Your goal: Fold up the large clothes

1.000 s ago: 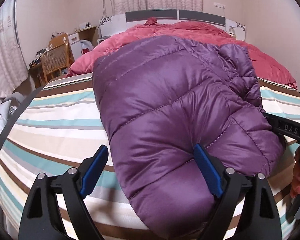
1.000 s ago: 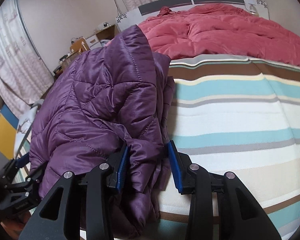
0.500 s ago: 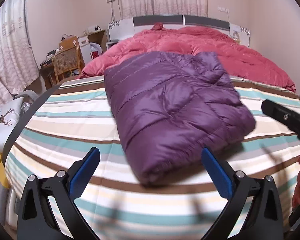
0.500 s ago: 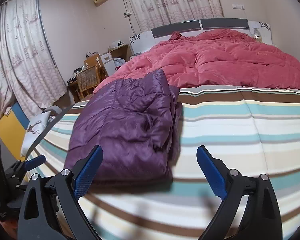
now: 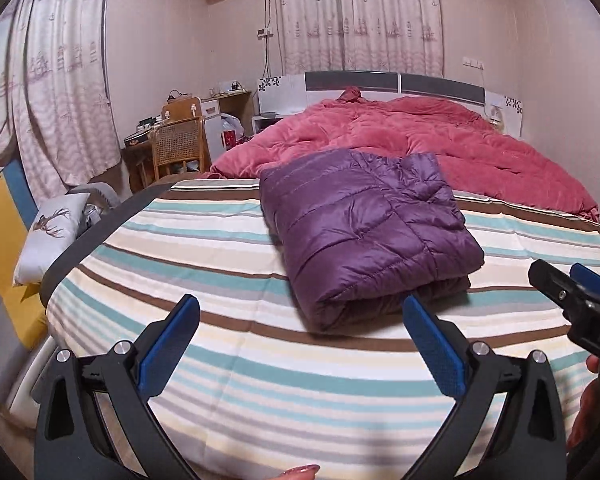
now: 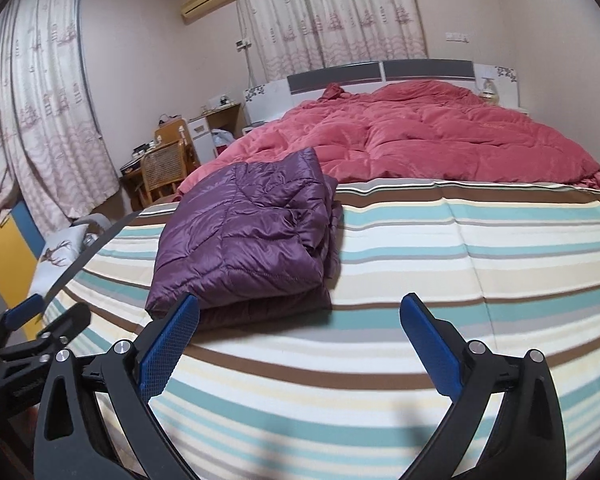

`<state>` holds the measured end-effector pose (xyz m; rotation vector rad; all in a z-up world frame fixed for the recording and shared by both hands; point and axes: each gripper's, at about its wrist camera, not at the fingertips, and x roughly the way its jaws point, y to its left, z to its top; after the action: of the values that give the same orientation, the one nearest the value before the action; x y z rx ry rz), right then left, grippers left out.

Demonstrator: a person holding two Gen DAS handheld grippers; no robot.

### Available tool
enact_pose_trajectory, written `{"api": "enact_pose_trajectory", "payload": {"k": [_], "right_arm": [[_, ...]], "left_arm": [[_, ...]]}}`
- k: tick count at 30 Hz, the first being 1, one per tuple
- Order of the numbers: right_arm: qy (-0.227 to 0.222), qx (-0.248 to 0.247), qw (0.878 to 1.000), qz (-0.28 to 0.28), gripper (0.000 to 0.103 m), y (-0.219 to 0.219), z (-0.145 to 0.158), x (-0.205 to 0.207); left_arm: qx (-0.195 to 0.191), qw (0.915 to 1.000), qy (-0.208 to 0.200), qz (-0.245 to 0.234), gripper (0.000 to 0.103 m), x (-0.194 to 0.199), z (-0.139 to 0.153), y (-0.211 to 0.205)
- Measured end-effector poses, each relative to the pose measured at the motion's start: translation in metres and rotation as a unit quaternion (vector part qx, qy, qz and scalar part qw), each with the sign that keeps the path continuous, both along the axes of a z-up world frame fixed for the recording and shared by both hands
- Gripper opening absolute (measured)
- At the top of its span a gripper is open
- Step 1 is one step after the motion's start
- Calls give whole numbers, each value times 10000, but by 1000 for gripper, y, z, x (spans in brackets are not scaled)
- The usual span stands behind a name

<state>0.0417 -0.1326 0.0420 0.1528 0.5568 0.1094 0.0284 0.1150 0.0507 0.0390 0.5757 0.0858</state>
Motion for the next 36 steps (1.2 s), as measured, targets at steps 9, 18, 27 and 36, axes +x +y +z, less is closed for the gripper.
{"api": "enact_pose_trajectory", "payload": {"k": [9, 18, 27, 36], "right_arm": [[-48, -232, 9994, 251, 100, 13, -1, -11], [-51, -276, 9992, 280, 100, 16, 1, -13], [-64, -288, 9991, 294, 100, 16, 0, -15], [-33, -284, 9991, 305, 100, 17, -1, -15]], "left_arm": [[-92, 9999, -67, 32, 101, -15, -3, 4], [-109, 9999, -82, 56, 101, -19, -4, 7], [-155, 9999, -34, 64, 101, -16, -4, 8], [-206, 9998, -4, 42, 101, -16, -6, 8]]}}
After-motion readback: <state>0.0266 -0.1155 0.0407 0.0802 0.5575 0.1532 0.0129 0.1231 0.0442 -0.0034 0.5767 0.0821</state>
